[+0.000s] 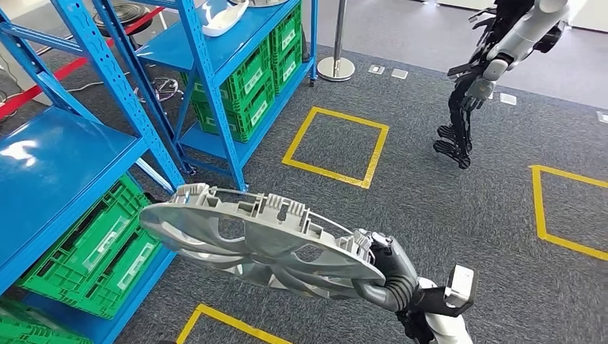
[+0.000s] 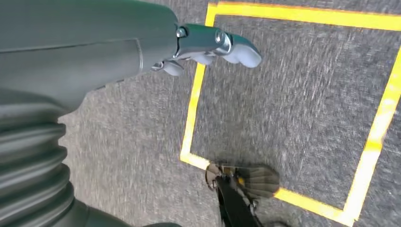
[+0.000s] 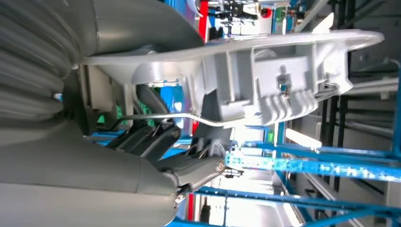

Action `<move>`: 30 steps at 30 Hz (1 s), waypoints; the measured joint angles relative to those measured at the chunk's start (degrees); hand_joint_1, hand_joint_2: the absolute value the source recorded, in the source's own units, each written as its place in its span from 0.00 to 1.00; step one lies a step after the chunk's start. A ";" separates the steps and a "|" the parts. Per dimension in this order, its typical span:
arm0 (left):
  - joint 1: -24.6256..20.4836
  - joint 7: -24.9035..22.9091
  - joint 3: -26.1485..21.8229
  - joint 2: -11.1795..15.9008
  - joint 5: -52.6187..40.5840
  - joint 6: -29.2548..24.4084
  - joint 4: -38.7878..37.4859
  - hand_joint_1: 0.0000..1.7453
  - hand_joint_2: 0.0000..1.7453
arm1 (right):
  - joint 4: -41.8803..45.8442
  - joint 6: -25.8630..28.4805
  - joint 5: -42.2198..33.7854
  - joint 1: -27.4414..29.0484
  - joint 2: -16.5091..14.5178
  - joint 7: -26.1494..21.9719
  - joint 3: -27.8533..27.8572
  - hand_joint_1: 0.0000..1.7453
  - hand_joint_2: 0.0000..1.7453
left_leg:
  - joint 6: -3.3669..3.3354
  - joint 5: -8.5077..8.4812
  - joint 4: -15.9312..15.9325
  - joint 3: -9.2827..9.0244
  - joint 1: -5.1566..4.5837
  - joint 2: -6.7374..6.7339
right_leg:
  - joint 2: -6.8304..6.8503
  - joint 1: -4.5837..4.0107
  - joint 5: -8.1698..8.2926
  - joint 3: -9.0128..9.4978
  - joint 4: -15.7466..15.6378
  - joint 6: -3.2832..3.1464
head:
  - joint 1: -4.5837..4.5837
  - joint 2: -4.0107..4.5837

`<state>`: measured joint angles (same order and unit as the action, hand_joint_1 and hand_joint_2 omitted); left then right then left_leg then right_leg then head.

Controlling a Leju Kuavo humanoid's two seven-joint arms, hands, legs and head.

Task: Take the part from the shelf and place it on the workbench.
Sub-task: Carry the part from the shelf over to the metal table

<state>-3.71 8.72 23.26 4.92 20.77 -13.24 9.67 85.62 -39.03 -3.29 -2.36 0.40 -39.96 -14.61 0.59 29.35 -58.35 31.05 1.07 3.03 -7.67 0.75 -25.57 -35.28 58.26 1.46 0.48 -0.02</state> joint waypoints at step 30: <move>0.00 2.24 0.04 -4.39 1.51 0.42 -0.01 0.00 1.00 | 4.19 9.39 5.13 1.81 0.62 0.01 -2.57 1.00 1.00 | 0.15 0.10 -0.59 0.43 0.07 0.25 | 0.06 -0.01 -0.10 0.16 0.14 0.16 | 0.04 0.00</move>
<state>-3.71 10.96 23.30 0.53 22.28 -12.82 9.66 89.81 -29.64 1.84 -0.55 1.02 -39.95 -17.18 0.75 29.45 -58.93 31.49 1.14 3.27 -7.61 0.74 -25.67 -35.11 58.40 1.62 0.52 -0.02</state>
